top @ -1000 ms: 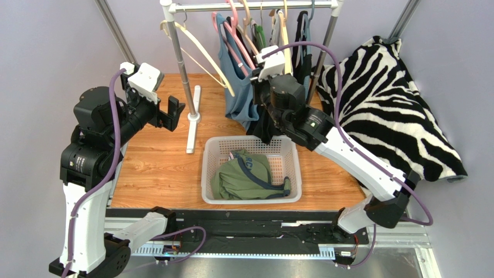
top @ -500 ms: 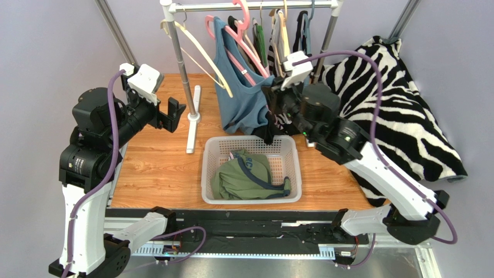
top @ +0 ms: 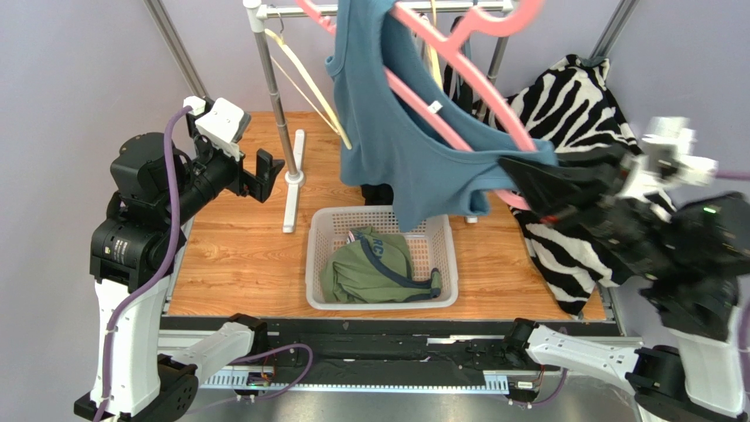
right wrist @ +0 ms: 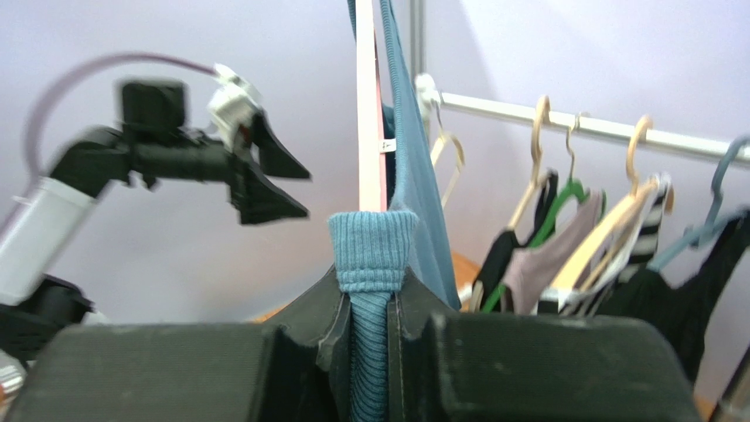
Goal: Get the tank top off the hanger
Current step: Pick up the hanger from the clothesline.
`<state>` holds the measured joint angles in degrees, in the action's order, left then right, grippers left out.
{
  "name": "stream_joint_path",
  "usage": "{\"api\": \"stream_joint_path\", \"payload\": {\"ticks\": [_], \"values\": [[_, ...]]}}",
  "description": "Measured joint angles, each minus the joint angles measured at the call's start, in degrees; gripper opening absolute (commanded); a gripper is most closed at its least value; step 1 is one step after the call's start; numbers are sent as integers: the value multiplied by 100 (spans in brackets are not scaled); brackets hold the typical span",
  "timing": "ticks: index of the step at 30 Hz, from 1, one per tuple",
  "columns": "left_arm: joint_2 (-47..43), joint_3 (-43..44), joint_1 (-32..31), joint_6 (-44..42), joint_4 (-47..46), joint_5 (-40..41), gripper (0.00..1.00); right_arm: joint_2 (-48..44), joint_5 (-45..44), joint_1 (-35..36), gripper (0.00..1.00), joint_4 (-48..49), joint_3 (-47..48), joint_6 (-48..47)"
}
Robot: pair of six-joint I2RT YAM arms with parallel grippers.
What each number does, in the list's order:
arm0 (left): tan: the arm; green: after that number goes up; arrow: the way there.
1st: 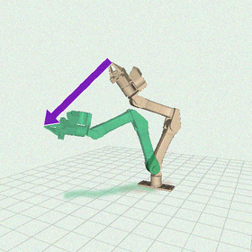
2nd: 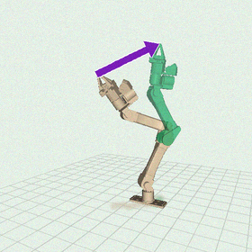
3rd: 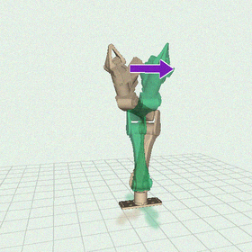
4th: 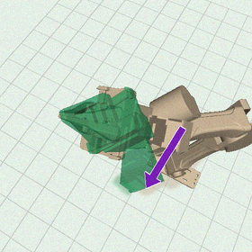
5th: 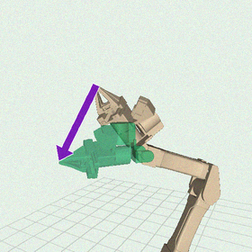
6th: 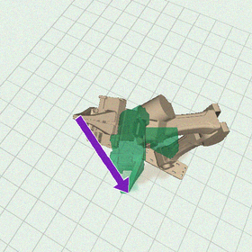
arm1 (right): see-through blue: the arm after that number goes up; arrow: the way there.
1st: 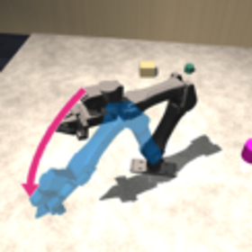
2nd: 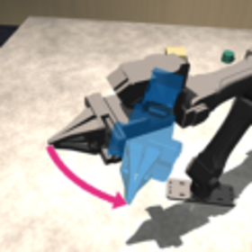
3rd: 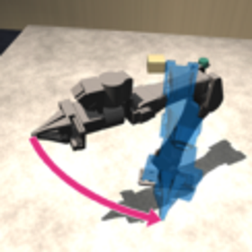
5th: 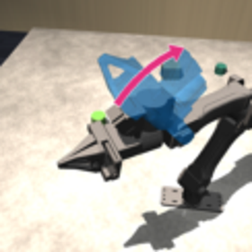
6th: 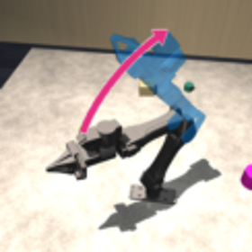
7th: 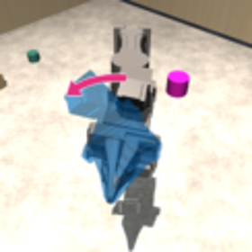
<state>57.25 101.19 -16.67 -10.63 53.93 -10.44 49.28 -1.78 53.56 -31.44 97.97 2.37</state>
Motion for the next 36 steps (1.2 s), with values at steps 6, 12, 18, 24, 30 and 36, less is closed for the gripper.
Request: {"api": "stream_joint_path", "payload": {"ticks": [6,12,18,24,30,36], "values": [[2,0,0,0,2,-68,99,-442,662,0,0,44,525,-92],[-2,0,0,-4,22,-177,99,-415,992,0,0,-68,643,-118],[-74,-2,0,-146,125,-503,99,-308,1043,0,0,-527,422,-330],[-197,44,0,-713,763,-1495,99,-280,883,0,0,-1027,131,-667],[-391,243,0,-1239,1416,-2074,99,-149,826,0,0,-1257,208,-931],[-535,356,0,-1368,1574,-2332,99,-46,837,0,0,-1207,420,-1025]]}}
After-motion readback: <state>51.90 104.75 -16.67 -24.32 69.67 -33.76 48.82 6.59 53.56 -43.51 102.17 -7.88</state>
